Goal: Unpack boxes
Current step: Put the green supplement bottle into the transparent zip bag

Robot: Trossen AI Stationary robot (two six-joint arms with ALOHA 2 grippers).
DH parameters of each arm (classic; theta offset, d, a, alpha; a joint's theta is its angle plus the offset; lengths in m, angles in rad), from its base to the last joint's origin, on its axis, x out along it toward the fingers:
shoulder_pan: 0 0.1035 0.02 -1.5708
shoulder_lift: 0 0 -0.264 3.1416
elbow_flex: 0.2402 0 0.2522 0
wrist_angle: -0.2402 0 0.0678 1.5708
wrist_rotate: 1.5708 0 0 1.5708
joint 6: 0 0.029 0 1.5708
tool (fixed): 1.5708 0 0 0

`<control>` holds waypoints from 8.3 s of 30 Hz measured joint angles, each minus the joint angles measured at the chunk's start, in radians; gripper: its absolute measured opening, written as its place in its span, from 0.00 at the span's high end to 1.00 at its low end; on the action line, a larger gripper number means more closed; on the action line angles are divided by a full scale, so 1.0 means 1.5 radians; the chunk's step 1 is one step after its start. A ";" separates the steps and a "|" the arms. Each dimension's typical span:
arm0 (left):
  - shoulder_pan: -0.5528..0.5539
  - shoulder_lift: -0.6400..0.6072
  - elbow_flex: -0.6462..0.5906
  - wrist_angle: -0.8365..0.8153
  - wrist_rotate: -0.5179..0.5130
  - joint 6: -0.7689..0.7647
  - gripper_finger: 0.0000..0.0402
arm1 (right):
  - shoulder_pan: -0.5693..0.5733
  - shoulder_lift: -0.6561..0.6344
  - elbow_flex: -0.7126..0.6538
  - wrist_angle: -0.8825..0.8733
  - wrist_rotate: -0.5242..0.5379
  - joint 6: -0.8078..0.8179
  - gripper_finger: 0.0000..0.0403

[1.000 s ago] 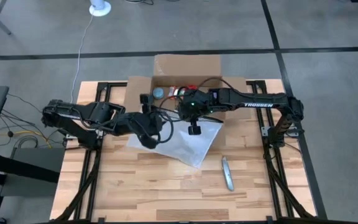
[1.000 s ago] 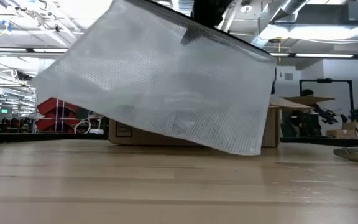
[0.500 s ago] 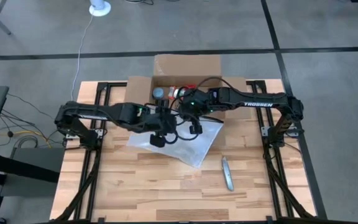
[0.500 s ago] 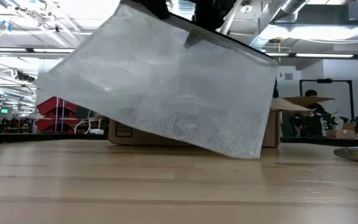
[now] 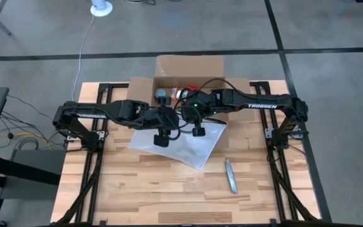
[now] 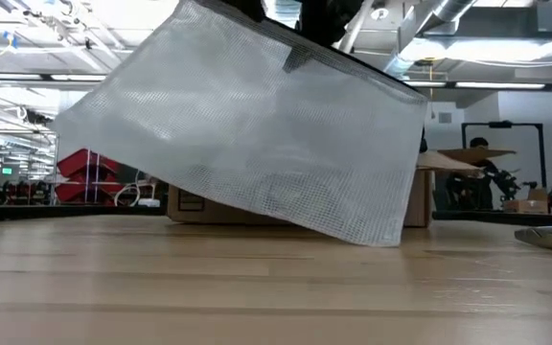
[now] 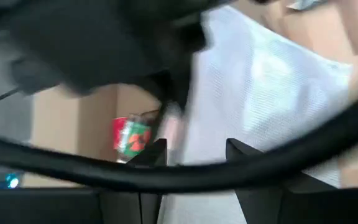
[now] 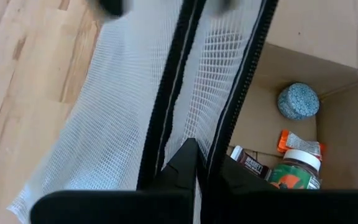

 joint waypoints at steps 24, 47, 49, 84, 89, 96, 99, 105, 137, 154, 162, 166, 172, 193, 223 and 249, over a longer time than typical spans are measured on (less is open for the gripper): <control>-0.010 -0.032 -0.098 0.063 0.160 -0.119 0.99 | -0.015 0.000 0.000 0.005 0.000 0.007 1.00; -0.091 -0.171 -0.097 -0.178 0.295 -0.367 1.00 | -0.011 -0.010 0.068 -0.017 -0.009 0.038 0.99; -0.092 -0.171 -0.097 -0.190 0.296 -0.371 1.00 | -0.013 -0.010 0.085 -0.050 -0.047 0.054 0.94; -0.231 -0.247 -0.097 -0.251 0.152 -0.534 1.00 | -0.290 0.314 0.134 -0.104 -0.040 -0.018 0.40; -0.233 -0.247 -0.097 -0.251 0.153 -0.524 1.00 | -0.285 0.344 0.139 -0.108 -0.054 -0.040 0.43; -0.233 -0.247 -0.097 -0.251 0.142 -0.519 1.00 | -0.284 0.342 0.153 -0.114 -0.125 -0.041 0.91; -0.233 -0.246 -0.097 -0.251 0.142 -0.523 1.00 | -0.287 0.343 0.154 -0.117 -0.137 -0.035 0.95; -0.233 -0.244 -0.097 -0.251 0.141 -0.528 1.00 | -0.287 0.343 0.153 -0.115 -0.135 -0.011 0.82; -0.232 -0.241 -0.097 -0.251 0.140 -0.533 1.00 | -0.280 0.396 0.143 -0.051 -0.184 -0.017 0.32; -0.232 -0.241 -0.097 -0.252 0.131 -0.541 1.00 | -0.289 0.387 0.145 -0.054 -0.158 -0.026 0.52; -0.232 -0.240 -0.097 -0.253 0.131 -0.536 1.00 | -0.290 0.347 0.217 -0.133 -0.131 -0.066 0.86; -0.232 -0.240 -0.097 -0.253 0.132 -0.537 1.00 | -0.291 0.322 0.248 -0.174 -0.127 -0.086 1.00; -0.232 -0.240 -0.097 -0.253 0.131 -0.531 1.00 | -0.292 0.294 0.259 -0.200 -0.133 -0.087 0.99; -0.232 -0.240 -0.097 -0.259 0.130 -0.579 1.00 | -0.302 0.293 0.248 -0.166 -0.138 -0.022 0.67; -0.232 -0.241 -0.097 -0.289 0.128 -0.598 1.00 | -0.236 0.363 0.112 -0.012 -0.056 -0.049 0.06; -0.228 -0.241 -0.097 -0.285 0.124 -0.489 1.00 | -0.217 0.277 0.350 -0.259 -0.103 -0.091 0.38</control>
